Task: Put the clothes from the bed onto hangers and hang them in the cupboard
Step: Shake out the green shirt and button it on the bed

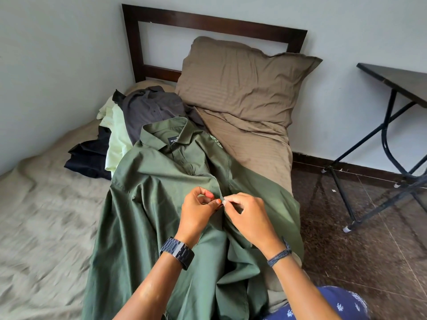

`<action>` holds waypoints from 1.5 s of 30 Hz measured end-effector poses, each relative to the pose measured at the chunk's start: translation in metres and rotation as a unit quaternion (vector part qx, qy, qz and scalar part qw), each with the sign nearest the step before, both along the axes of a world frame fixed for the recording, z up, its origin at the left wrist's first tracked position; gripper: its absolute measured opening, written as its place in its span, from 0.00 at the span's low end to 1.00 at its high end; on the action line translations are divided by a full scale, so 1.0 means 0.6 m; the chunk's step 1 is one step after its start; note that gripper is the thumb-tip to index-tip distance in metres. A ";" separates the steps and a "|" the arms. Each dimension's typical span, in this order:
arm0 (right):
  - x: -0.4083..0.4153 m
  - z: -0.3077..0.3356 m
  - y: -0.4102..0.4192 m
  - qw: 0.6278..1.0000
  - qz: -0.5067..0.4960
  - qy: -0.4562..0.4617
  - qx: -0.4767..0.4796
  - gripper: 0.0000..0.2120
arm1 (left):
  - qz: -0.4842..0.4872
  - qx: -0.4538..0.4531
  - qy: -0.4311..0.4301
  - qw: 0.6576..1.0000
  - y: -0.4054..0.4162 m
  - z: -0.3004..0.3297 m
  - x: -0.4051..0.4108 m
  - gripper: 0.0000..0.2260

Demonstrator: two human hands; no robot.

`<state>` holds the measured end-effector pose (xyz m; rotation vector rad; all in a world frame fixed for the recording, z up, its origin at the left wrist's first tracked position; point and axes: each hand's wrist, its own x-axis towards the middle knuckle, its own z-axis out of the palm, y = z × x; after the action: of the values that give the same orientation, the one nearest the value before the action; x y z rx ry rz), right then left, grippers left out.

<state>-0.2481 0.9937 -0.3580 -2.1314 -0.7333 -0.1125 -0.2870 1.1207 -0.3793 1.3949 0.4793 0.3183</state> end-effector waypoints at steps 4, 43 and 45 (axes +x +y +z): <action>0.006 0.014 -0.003 0.997 0.010 0.071 -0.008 0.08 | 0.031 0.016 0.011 0.999 0.002 -0.003 0.002 0.12; -0.008 0.049 0.030 0.974 -0.107 0.171 0.100 0.07 | -0.058 -0.058 -0.097 0.992 0.020 0.052 -0.007 0.13; -0.001 0.051 0.032 0.950 -0.103 0.250 0.156 0.07 | -0.067 -0.048 -0.099 0.992 0.023 0.054 -0.001 0.13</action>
<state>-0.2486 1.0127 -0.3274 -1.8152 -0.1775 0.1866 -0.2879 1.1346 -0.3469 1.2804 0.2332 0.3159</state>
